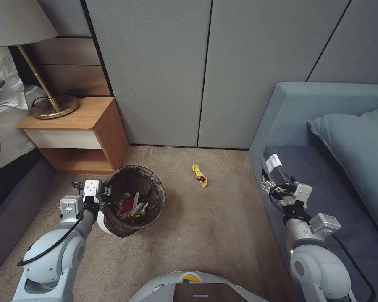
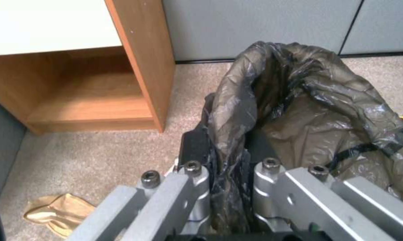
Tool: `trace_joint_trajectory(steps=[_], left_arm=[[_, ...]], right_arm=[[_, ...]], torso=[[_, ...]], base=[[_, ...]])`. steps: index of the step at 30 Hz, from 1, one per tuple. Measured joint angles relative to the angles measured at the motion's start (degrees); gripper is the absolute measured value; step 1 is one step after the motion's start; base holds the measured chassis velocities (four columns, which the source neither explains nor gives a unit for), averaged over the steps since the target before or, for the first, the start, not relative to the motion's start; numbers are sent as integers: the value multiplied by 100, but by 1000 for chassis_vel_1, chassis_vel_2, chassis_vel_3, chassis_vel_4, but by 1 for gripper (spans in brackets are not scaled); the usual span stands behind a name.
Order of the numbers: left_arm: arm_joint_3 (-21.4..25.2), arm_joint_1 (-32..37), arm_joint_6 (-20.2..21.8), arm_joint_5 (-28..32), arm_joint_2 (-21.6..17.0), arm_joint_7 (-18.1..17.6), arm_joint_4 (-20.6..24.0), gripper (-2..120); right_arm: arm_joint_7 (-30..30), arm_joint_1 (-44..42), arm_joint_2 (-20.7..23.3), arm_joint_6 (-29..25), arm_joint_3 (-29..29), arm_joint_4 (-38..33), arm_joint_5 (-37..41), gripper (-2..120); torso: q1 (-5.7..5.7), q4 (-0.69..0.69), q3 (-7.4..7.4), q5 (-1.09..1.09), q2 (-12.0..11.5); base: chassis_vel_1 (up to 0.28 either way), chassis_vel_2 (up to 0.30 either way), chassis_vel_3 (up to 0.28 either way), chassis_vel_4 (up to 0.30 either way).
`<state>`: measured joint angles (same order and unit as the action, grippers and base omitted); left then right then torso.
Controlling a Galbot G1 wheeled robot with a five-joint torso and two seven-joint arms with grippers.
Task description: Pick up the trash bin, then pick up the garbage from the floor and place it into the trash bin.
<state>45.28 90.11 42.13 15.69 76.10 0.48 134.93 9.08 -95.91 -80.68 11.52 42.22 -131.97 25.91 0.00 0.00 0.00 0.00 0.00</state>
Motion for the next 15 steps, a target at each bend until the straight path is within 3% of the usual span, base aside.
trace_joint_trajectory(steps=[15], left_arm=[[4,11,0,-12,6,-1,1,7]], right_arm=[[2,66,81,-16,-35,6,20,100]], torso=[[0,0,0,0,0]], base=[[0,0,0,0]])
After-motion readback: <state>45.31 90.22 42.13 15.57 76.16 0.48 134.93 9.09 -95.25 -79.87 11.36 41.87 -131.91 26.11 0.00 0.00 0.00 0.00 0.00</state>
